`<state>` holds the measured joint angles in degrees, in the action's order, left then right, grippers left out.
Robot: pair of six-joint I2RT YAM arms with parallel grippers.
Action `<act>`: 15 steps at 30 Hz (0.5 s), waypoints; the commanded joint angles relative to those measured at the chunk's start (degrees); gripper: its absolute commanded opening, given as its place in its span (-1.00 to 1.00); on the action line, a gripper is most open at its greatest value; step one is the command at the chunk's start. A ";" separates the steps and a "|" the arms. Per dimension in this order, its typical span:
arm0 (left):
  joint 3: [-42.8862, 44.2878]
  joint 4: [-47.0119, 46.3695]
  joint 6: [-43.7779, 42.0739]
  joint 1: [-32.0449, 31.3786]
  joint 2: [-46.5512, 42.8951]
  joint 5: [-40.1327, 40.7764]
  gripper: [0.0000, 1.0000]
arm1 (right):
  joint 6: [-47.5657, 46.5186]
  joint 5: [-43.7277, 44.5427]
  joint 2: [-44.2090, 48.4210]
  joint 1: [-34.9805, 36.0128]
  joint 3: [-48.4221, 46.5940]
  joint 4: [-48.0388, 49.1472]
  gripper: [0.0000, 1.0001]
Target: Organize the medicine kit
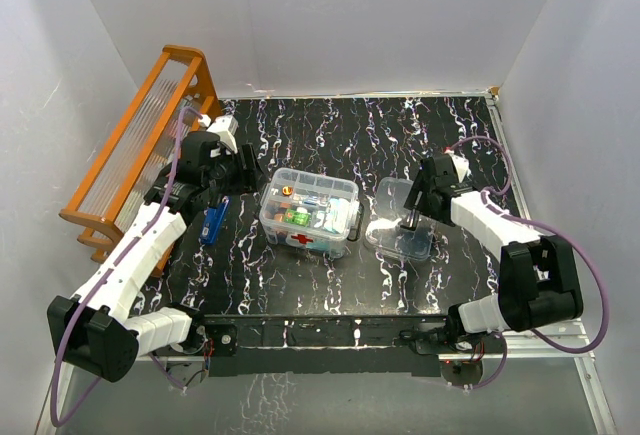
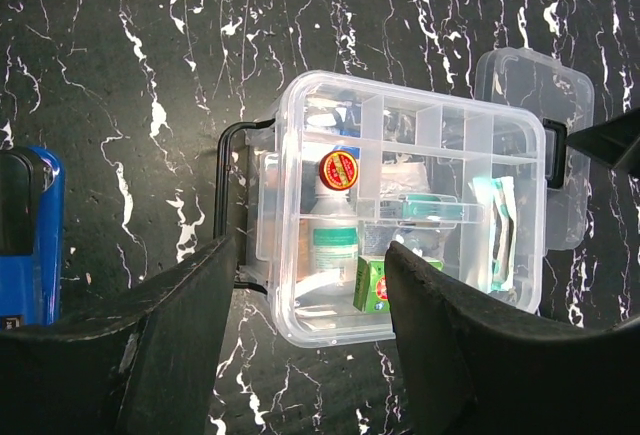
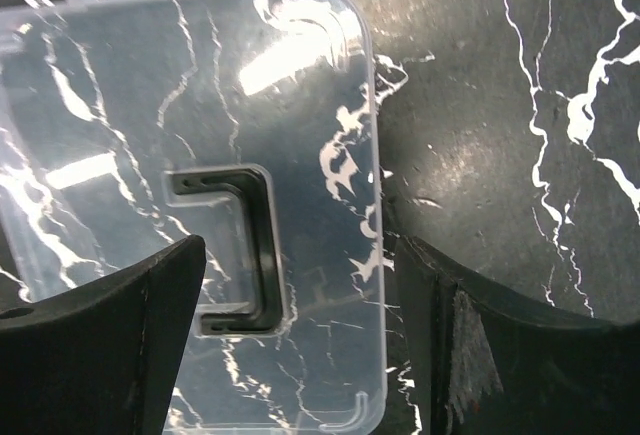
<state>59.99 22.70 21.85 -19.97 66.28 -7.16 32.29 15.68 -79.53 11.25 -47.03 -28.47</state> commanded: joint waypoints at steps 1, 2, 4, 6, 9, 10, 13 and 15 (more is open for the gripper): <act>2.63 -0.46 -0.53 0.28 -0.15 -1.36 0.19 | -1.19 0.83 0.55 0.18 1.79 2.05 0.50; 2.72 -0.46 -0.49 0.26 -0.11 -1.49 0.19 | -1.29 0.27 0.14 0.18 1.89 2.52 0.49; 2.92 -0.38 -0.40 0.26 0.11 -1.68 0.20 | -1.51 -0.67 -0.97 0.10 2.07 3.08 0.45; 3.26 -0.02 -0.32 0.28 0.31 -1.87 0.19 | -1.41 -1.07 -2.14 -0.06 2.30 3.49 0.42; 3.87 0.48 -0.39 0.23 0.69 -2.10 0.19 | -1.53 -2.40 -2.91 -0.45 3.30 4.55 0.35; 4.05 0.58 -0.40 0.25 0.76 -2.27 0.20 | -1.47 -2.73 -3.08 -0.55 3.60 4.81 0.32; 4.52 0.47 -0.41 0.23 1.18 -3.52 0.20 | -1.54 -3.91 -3.04 -1.44 4.65 5.52 0.29; 4.73 0.15 -0.40 0.28 1.45 -4.96 0.20 | -1.48 -4.89 -3.04 -2.50 5.20 5.76 0.27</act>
<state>62.04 22.90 21.85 -19.97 67.68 -8.93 31.44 12.47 -82.13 10.26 -43.31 -24.69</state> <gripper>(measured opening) 0.598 0.645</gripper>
